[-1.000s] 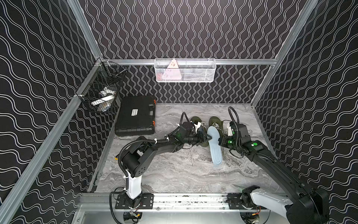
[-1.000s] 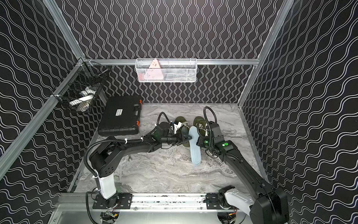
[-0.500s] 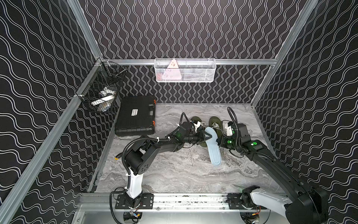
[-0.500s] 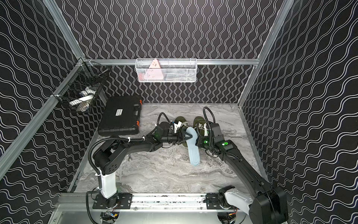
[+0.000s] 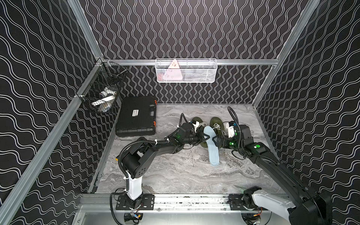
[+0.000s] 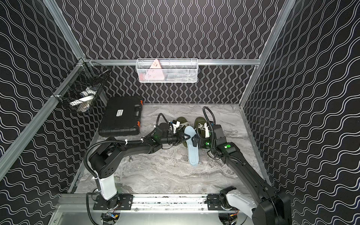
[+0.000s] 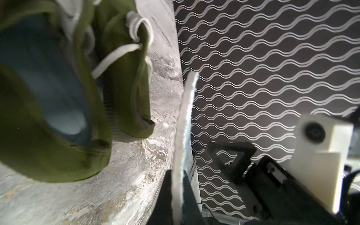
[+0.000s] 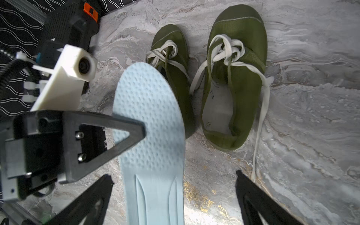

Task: Insert the insole into the shoe
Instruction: Pick up the insole from the center of the board.

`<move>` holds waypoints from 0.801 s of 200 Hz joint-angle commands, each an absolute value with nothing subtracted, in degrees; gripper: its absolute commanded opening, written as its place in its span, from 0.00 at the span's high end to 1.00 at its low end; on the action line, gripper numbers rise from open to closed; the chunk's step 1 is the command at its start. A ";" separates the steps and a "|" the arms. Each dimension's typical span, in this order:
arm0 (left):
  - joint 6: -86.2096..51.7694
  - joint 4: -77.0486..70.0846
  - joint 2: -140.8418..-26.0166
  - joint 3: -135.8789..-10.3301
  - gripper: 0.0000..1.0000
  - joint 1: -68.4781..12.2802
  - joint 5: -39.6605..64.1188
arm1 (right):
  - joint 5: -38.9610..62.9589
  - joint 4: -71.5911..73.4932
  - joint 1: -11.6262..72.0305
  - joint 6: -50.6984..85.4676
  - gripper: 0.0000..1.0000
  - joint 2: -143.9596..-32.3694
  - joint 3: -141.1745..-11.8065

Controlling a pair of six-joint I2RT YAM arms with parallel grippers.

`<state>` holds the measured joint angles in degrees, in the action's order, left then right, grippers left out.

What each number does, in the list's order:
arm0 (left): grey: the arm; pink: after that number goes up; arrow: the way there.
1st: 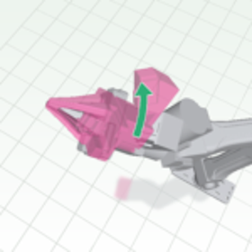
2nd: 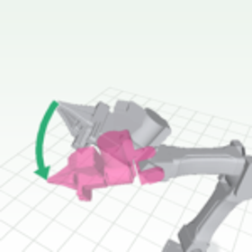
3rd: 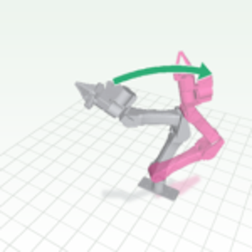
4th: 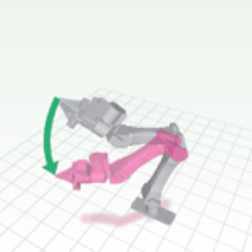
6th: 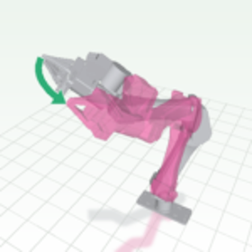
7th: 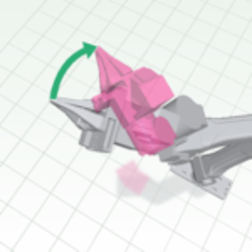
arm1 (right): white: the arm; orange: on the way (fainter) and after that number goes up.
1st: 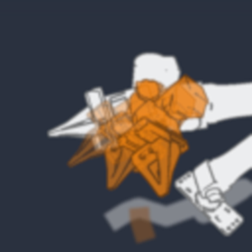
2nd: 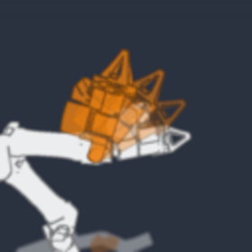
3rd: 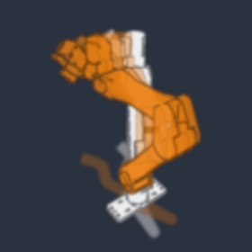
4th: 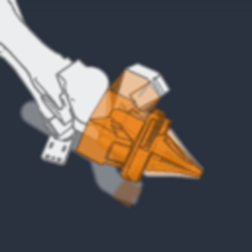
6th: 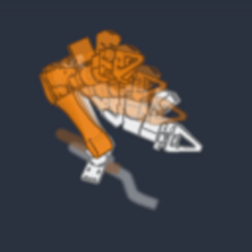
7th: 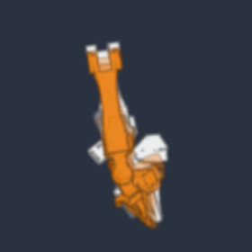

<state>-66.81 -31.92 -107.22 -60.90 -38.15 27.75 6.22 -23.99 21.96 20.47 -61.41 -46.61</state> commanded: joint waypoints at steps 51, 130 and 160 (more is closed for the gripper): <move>-70.95 -27.60 -104.29 -60.51 1.00 -38.76 20.70 | -0.16 -12.22 33.44 17.41 0.00 -63.38 -40.84; -74.60 -29.69 -103.41 -58.96 1.00 -38.76 21.02 | -6.87 -8.83 36.28 17.86 0.05 -67.81 -40.43; -76.44 -31.88 -104.16 -58.38 1.00 -38.75 21.49 | -5.93 -9.39 36.25 17.68 0.16 -67.17 -40.25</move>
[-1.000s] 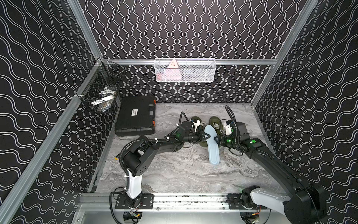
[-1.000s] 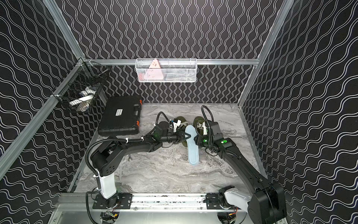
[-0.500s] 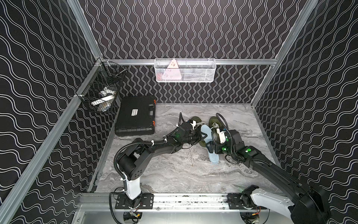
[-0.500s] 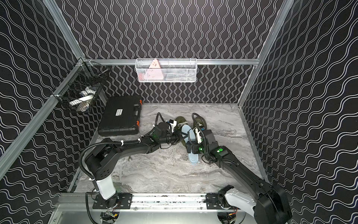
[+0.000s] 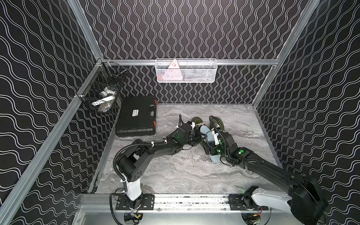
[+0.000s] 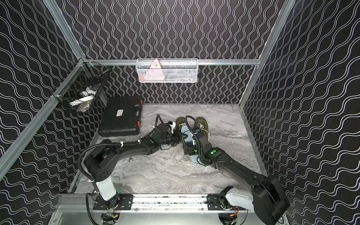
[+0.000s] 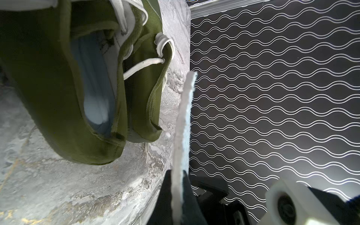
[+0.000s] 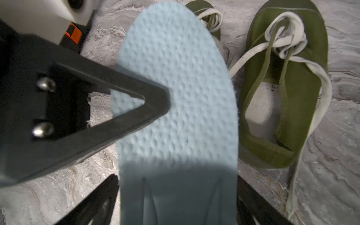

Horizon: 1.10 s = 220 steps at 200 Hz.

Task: Insert the insole into the shoe
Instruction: Pick up the insole from the center of the board.

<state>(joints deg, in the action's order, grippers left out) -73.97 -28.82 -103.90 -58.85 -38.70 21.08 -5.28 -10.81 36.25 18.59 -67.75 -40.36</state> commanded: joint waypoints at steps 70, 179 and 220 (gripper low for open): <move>-78.00 -33.81 -104.31 -57.93 1.00 -38.66 21.53 | -5.80 -10.79 36.21 18.33 0.05 -67.18 -38.85; -79.50 -36.21 -105.11 -57.29 0.78 -38.42 22.21 | -5.24 -15.51 36.23 17.05 0.60 -66.31 -41.54; -75.72 -31.65 -104.90 -60.36 0.49 -38.24 23.02 | -6.75 -20.09 36.04 18.83 0.64 -66.42 -43.68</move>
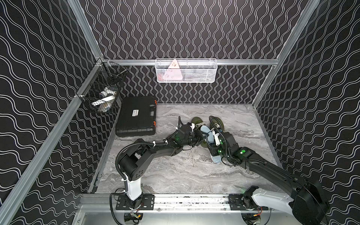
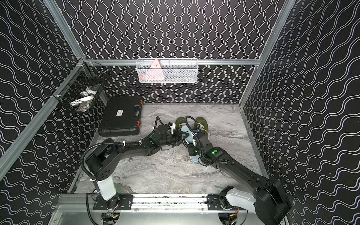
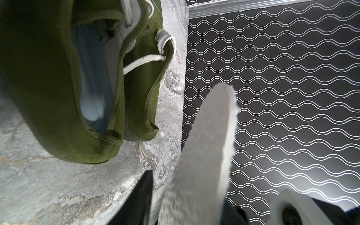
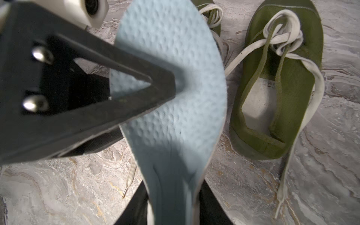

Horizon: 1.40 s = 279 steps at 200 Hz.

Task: Insert the insole into the shoe
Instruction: Pick up the insole from the center of the board.

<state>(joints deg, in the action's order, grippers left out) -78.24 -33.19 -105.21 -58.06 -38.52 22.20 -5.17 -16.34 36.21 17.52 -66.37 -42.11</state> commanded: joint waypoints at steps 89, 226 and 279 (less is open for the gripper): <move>-23.24 19.34 -114.21 -95.23 0.44 -36.76 20.66 | -9.34 -36.50 17.73 26.10 0.67 -62.11 -49.66; 11.94 28.86 -142.27 -132.38 0.38 -41.26 9.06 | 8.72 -37.44 -1.83 23.82 0.69 -65.05 -51.42; 6.68 25.14 -145.42 -134.05 0.61 -40.96 7.89 | 10.44 -37.80 -2.11 23.03 0.73 -66.16 -51.92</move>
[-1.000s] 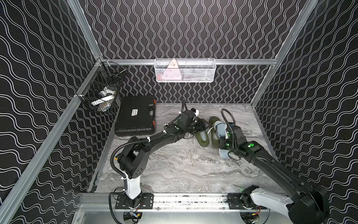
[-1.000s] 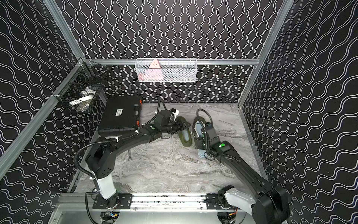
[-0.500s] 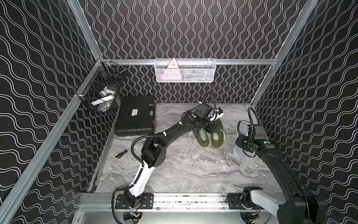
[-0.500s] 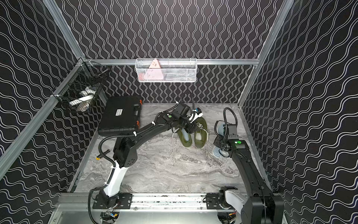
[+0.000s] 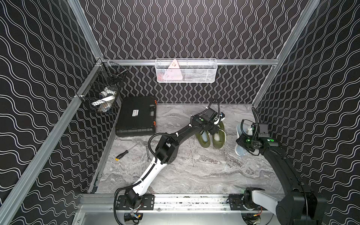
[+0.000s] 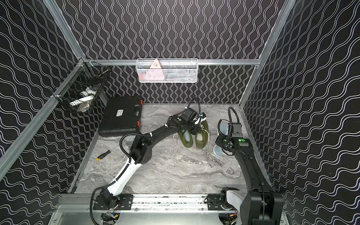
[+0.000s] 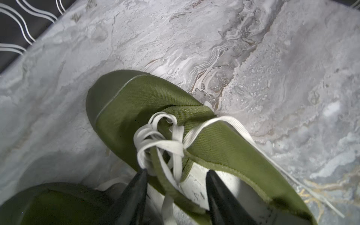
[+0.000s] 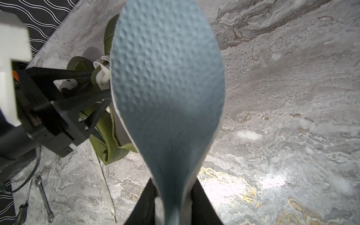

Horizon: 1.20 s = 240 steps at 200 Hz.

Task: Insert the insole into the shoe
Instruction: Pick up the insole from the center of the board, then move the shoe to the center of the board.

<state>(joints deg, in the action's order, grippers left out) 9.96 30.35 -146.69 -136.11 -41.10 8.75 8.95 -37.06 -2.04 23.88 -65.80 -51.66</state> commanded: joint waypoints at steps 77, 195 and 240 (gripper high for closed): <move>-2.11 20.52 -134.31 -120.76 1.00 -40.96 2.84 | 12.24 -37.32 -2.11 22.38 0.76 -67.04 -51.37; -30.94 3.42 -120.72 -94.58 1.00 -42.98 12.14 | 13.69 -36.05 -2.11 21.97 0.79 -66.90 -49.97; -35.74 1.18 -117.83 -88.23 1.00 -45.46 8.38 | 13.93 -36.01 -2.11 21.75 0.81 -67.22 -49.74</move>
<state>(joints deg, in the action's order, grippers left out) -31.46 5.32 -119.50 -90.94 -44.82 10.37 13.43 -36.71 -2.11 22.59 -67.20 -49.74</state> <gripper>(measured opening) 0.074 0.200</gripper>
